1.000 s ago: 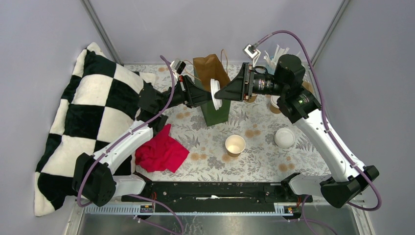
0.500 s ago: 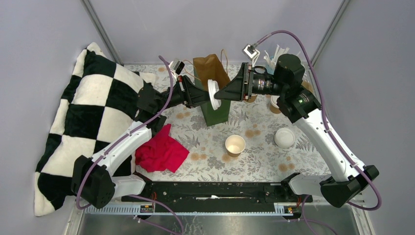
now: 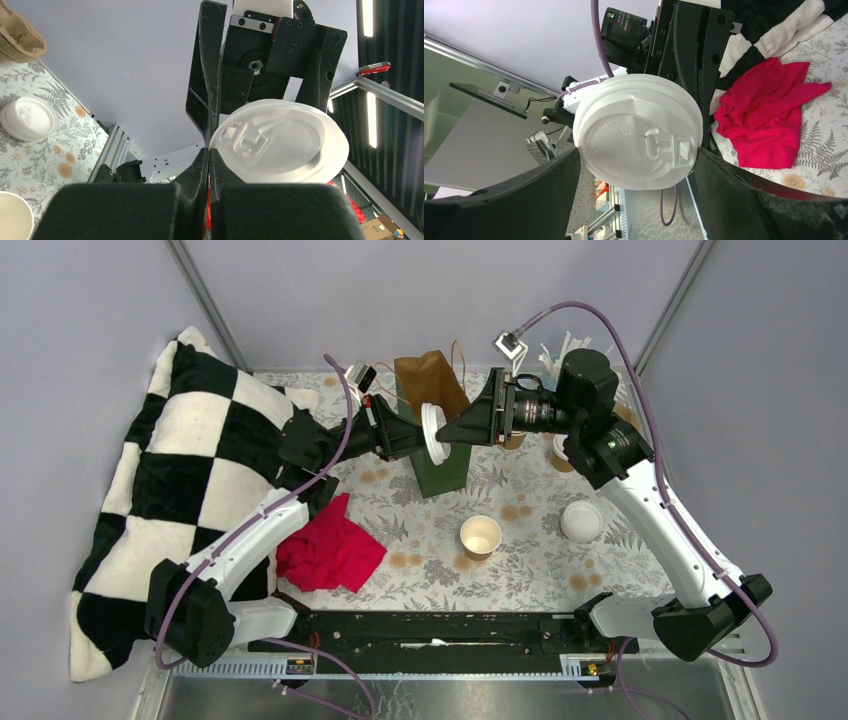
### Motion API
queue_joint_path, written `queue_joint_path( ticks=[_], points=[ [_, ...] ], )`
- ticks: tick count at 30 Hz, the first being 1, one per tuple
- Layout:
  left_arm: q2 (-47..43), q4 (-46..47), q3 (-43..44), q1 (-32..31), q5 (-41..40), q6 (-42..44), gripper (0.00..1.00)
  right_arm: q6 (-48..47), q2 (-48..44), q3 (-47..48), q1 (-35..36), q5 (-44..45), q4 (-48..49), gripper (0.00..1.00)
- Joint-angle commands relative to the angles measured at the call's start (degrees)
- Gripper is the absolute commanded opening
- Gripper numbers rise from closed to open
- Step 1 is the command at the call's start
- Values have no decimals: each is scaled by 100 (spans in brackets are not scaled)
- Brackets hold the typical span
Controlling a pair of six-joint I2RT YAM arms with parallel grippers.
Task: Pack the takeout coffee
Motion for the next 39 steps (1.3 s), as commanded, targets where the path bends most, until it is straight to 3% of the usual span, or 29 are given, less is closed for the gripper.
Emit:
queue_joint_path(
  ticks=[1,8,20,32,39],
  points=[
    [-178,21,160,65,-56,155,0,-164,10,301,74,-20,-63,90],
    [-175,13,146,89,-33,153,0,-184,21,295,76,1,-86,93],
    [-208,-140,170,132,-43,228,0,-229,47,310,80,92,-192,82],
    [-254,-432,200,175,-49,386,0,-421,49,369,76,255,-453,94],
    [-246,-599,274,184,-22,495,0,-425,107,399,72,260,-475,85]
  ],
)
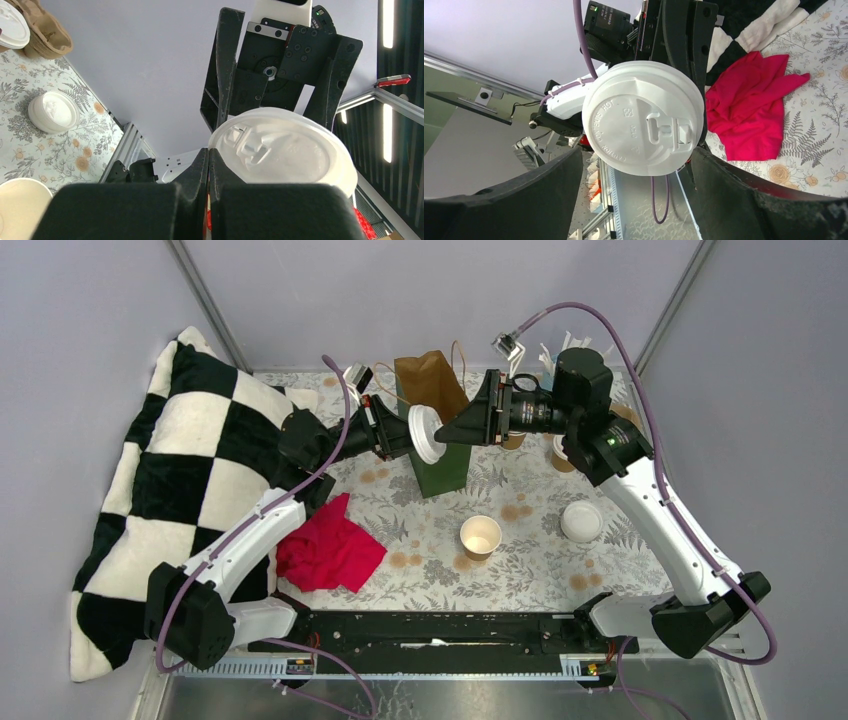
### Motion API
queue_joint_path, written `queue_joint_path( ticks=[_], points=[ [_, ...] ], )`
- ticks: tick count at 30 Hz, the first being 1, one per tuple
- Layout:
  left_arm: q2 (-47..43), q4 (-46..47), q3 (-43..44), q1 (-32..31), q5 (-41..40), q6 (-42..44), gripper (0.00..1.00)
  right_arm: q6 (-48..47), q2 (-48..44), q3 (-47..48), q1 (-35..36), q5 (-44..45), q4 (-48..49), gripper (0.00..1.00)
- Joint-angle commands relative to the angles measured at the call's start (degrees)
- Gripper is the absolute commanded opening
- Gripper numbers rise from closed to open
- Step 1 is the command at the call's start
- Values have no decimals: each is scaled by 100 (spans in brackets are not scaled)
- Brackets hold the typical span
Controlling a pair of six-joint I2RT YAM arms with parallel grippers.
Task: Pack the takeout coffee
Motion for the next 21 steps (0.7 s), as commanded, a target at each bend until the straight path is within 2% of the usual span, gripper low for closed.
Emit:
queue_joint_path(
  ticks=[1,5,7,10,21],
  points=[
    [-175,50,256,39,-3,160,0,-49,27,241,63,-18,136,83],
    [-184,25,264,38,-11,176,0,-26,36,232,65,-20,149,83],
    [-179,32,256,46,-11,178,0,-72,13,209,57,55,114,92],
    [-195,24,247,46,-3,175,0,-169,-49,214,61,288,-50,99],
    [-245,-29,216,56,5,213,0,-12,-3,217,53,371,-24,100]
  ],
)
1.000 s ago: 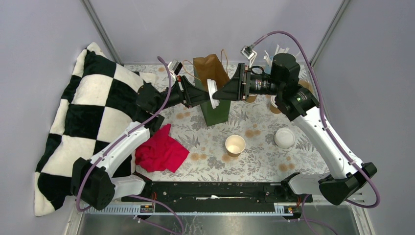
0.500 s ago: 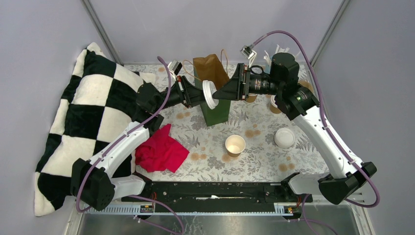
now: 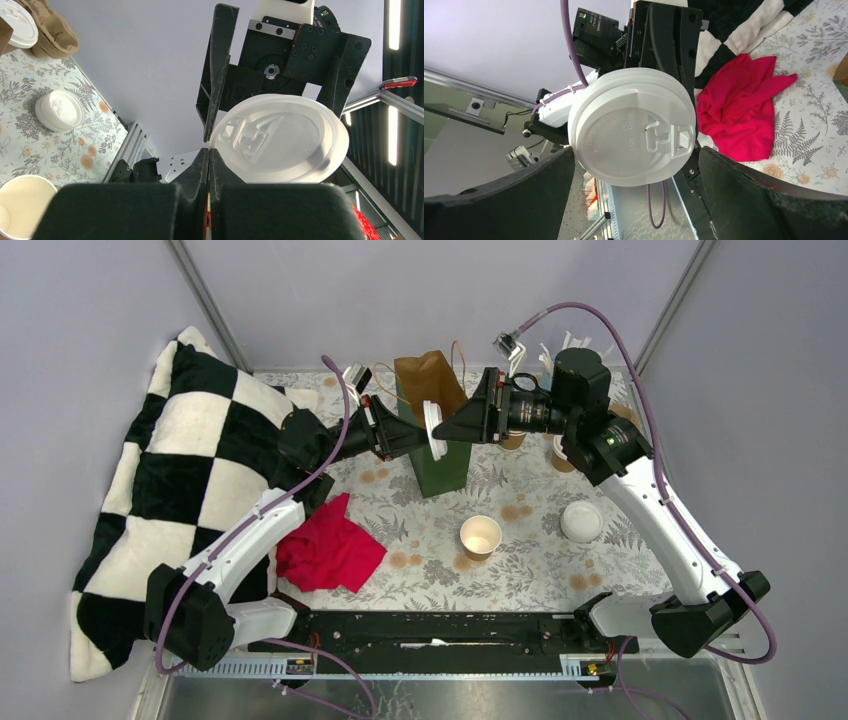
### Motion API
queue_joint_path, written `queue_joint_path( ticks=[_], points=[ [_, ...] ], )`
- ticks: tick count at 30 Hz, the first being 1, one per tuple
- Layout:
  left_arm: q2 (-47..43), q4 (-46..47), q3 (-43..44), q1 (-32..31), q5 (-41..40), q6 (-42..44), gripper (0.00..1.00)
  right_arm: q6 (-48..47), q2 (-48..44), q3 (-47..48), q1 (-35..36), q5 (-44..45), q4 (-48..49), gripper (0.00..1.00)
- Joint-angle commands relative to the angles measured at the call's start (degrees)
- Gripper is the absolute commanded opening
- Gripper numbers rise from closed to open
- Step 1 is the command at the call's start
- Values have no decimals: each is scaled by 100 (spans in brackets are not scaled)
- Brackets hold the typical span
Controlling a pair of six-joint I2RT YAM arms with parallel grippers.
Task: Pack the takeout coffee
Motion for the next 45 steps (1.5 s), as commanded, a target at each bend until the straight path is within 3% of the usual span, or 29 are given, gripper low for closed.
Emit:
queue_joint_path(
  ticks=[1,11,19,28,35,45],
  points=[
    [-216,161,198,28,6,96,0,127,-34,169,45,121,151,100],
    [-289,73,165,38,6,140,0,572,19,12,43,-20,553,100],
    [-288,90,181,45,6,132,0,645,57,-26,44,-110,647,87],
    [-277,111,199,53,7,113,0,662,80,-6,43,-175,699,84],
    [-242,186,216,53,13,69,0,715,93,-50,42,-234,816,94],
    [-191,380,201,53,27,-32,0,732,149,-112,46,-288,850,100]
  ],
)
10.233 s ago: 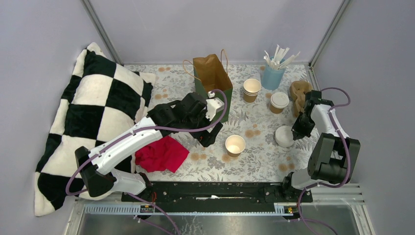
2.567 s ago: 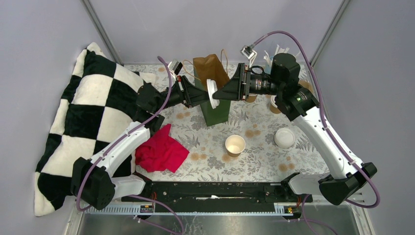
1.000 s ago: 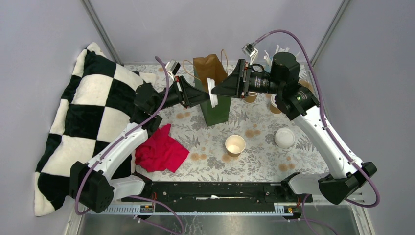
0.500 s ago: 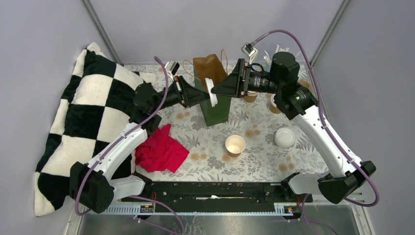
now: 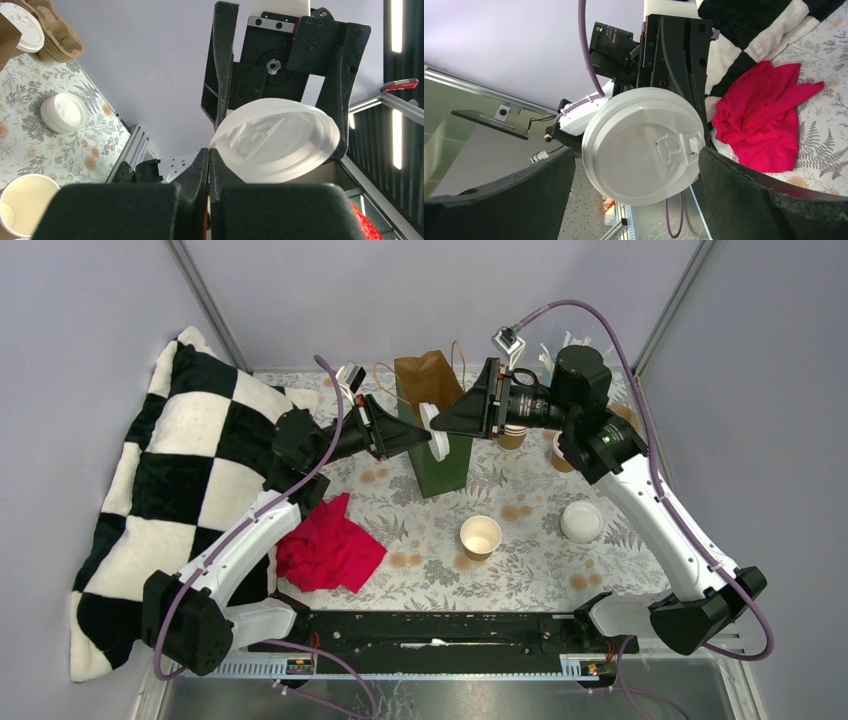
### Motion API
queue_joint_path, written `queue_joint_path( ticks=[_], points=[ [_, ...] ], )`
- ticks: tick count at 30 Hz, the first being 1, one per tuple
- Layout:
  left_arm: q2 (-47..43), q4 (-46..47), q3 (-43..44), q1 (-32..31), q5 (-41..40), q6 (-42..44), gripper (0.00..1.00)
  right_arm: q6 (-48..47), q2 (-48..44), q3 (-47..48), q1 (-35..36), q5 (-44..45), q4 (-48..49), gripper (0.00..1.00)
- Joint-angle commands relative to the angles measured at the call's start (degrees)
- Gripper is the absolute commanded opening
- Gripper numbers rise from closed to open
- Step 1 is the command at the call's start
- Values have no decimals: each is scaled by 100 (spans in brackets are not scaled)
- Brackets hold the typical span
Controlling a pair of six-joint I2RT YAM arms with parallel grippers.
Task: Pack the takeout coffee
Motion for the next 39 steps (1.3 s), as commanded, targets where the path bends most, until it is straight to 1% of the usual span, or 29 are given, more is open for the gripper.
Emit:
queue_joint_path(
  ticks=[1,6,13,15,20,23,27,29,32,35,39],
  points=[
    [-45,537,195,-21,32,-84,0,14,59,-59,46,-149,177,100],
    [-47,699,114,-7,41,-148,0,-115,-19,-48,42,11,-19,100],
    [74,1840,-166,47,82,-807,0,-210,-200,34,33,49,-92,100],
    [116,1962,-135,57,124,-870,0,-197,-241,28,39,50,-101,100],
    [236,2301,-101,58,270,-1059,0,73,-171,-12,39,-166,315,100],
    [271,2318,-61,58,326,-1082,0,290,-135,-91,39,-282,656,100],
    [276,2247,-39,58,369,-1042,0,437,-114,-111,37,-440,881,100],
    [272,2184,-39,62,375,-975,0,507,-215,-137,38,-478,1210,100],
    [291,2127,-15,58,363,-920,0,416,-366,-131,33,-402,1186,100],
    [364,2276,-17,58,376,-1001,0,379,-430,-234,38,-308,1057,100],
    [379,2296,-30,67,406,-987,0,471,-490,-322,39,-343,1310,100]
  ],
)
